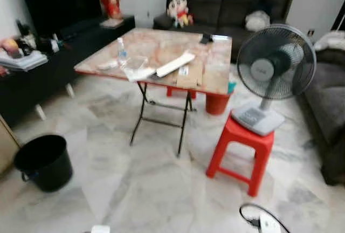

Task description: Picking trash to rubbish bin

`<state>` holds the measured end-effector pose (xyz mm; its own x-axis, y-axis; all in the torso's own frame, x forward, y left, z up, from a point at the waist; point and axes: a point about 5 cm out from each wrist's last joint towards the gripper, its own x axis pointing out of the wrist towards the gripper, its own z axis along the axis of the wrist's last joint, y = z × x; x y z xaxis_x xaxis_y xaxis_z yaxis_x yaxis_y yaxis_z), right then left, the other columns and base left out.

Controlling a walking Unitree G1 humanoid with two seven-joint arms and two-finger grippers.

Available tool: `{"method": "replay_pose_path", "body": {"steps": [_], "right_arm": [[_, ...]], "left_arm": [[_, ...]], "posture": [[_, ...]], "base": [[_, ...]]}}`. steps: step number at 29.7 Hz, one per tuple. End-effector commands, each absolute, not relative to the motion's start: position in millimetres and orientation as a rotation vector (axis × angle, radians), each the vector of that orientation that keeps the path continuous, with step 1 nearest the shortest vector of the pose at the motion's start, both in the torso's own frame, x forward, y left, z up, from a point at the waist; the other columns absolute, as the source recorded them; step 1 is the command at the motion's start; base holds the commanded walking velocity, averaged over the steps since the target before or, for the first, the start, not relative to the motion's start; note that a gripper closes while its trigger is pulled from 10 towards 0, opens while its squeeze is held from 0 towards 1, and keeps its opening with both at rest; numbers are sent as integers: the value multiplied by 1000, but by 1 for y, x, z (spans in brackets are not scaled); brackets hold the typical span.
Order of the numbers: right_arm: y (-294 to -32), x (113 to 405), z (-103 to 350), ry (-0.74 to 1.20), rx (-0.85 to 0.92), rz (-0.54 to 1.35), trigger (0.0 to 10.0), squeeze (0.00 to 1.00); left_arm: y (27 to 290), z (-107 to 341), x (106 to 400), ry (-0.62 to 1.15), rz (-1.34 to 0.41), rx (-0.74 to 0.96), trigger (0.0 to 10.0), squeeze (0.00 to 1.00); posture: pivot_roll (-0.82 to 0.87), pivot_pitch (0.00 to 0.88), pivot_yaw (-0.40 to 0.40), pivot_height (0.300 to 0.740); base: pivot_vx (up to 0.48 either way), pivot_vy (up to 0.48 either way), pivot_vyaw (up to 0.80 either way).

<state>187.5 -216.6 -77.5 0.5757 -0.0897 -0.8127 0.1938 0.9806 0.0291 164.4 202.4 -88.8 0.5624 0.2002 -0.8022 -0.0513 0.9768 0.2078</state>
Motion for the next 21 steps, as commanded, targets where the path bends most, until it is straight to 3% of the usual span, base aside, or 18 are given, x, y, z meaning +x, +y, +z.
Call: {"method": "replay_pose_path", "body": {"steps": [1,15,21], "right_arm": [[-217,184,-79,962,112,-174,10000,0],[-221,193,-74,929,83,-177,10000,0],[-216,186,-78,957,91,-192,10000,0]], "left_arm": [[200,-89,164,970,155,160,10000,0],[198,-86,174,950,146,168,10000,0],[194,-89,169,963,138,168,10000,0]], "posture": [[-33,0,-52,740],[-47,28,-54,740],[-37,44,-56,740]], "base": [[0,0,0],[0,0,0],[0,0,725]]}}
